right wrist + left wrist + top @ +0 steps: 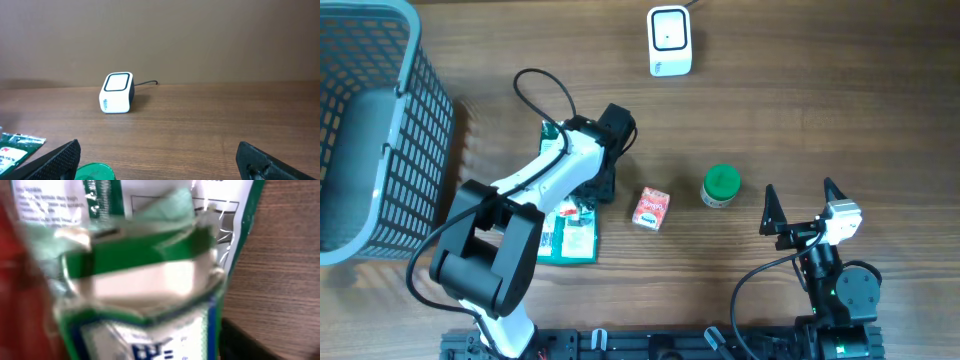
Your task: Scan the item barcode
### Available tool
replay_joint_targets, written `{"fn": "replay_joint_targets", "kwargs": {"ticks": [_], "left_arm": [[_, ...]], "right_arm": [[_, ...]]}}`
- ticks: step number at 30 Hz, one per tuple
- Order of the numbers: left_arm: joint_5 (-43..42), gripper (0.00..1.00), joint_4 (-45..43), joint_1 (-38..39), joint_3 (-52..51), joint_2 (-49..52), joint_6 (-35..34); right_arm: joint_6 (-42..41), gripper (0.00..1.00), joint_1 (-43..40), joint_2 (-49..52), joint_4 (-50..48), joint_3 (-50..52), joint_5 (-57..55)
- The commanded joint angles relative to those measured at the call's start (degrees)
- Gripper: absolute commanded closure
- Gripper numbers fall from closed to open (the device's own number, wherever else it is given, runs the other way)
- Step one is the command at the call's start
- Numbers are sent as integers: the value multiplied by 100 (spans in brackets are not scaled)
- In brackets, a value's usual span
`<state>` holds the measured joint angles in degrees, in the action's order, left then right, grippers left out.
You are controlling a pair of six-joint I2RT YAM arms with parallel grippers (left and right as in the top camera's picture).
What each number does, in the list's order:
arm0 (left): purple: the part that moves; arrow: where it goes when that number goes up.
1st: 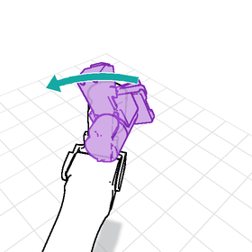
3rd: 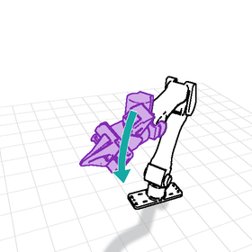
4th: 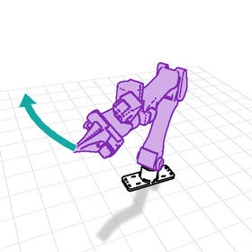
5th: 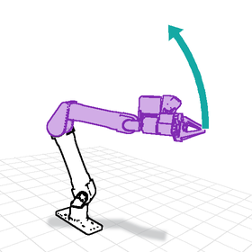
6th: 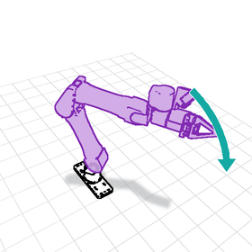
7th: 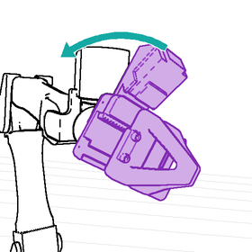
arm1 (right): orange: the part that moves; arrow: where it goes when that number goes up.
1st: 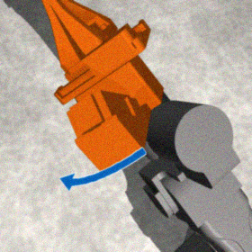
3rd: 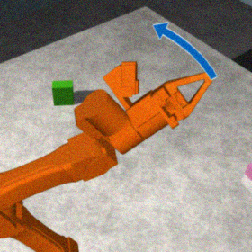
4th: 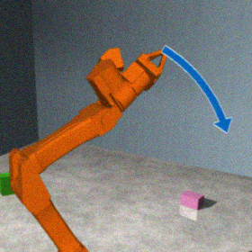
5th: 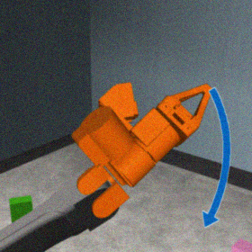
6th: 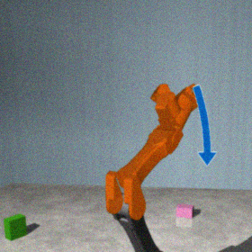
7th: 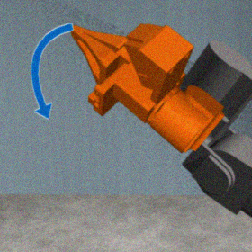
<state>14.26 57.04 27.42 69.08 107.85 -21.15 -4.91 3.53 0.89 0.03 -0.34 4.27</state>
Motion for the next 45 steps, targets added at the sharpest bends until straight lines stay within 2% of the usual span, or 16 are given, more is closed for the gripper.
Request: {"fn": "replay_joint_targets", "kwargs": {"ticks": [1, 15, 17, 19, 23, 26, 28, 29, 30, 31, 32, 34, 37, 38, 40, 45], "left_arm": [[-271, 11, 33, -26, 15, 68, 146], [-203, 0, 656, -39, 525, -933, 149], [-232, 19, 693, -39, 693, -1180, 216], [-332, 61, 708, -39, 785, -1408, 468], [-337, 0, 778, -37, 787, -1652, 557], [-935, 0, 984, -87, 785, -1622, 1209], [-1346, 61, 1003, -173, 785, -1620, 1482], [-1464, 69, 981, -236, 785, -1622, 1475], [-1585, 49, 951, -310, 785, -1622, 1471], [-1690, 4, 931, -382, 785, -1622, 1471], [-1775, 0, 901, -455, 785, -1622, 1473], [-1906, 8, 848, -584, 785, -1622, 1473], [-2190, 60, 664, -798, 785, -1622, 1471], [-2295, 61, 564, -844, 785, -1622, 1471], [-2459, 24, 304, -909, 785, -1622, 1421], [-2492, 5, -317, -933, 785, -1622, 1300]], "right_arm": [[26, 0, -35, -46, -20, 4, 7], [26, 0, -35, -46, -17, 4, 7], [28, 0, -35, -46, -20, 4, 7], [28, 0, -35, -46, -20, 4, 7], [26, 0, -35, -46, -20, 4, 7], [26, 0, -35, -46, -20, 4, 7], [28, 0, -35, -46, -20, 4, 7], [26, 0, -35, -46, -17, 4, 7], [28, 0, -35, -46, -17, 4, 7], [28, 0, -35, -46, -20, 4, 7], [26, 0, -35, -46, -17, 4, 7], [26, 0, -35, -46, -20, 4, 7], [26, 0, -35, -46, -20, 4, 7], [26, 0, -35, -46, -17, 4, 7], [26, 0, -35, -46, -17, 4, 7], [26, 0, -35, -46, -17, 4, 7]]}}
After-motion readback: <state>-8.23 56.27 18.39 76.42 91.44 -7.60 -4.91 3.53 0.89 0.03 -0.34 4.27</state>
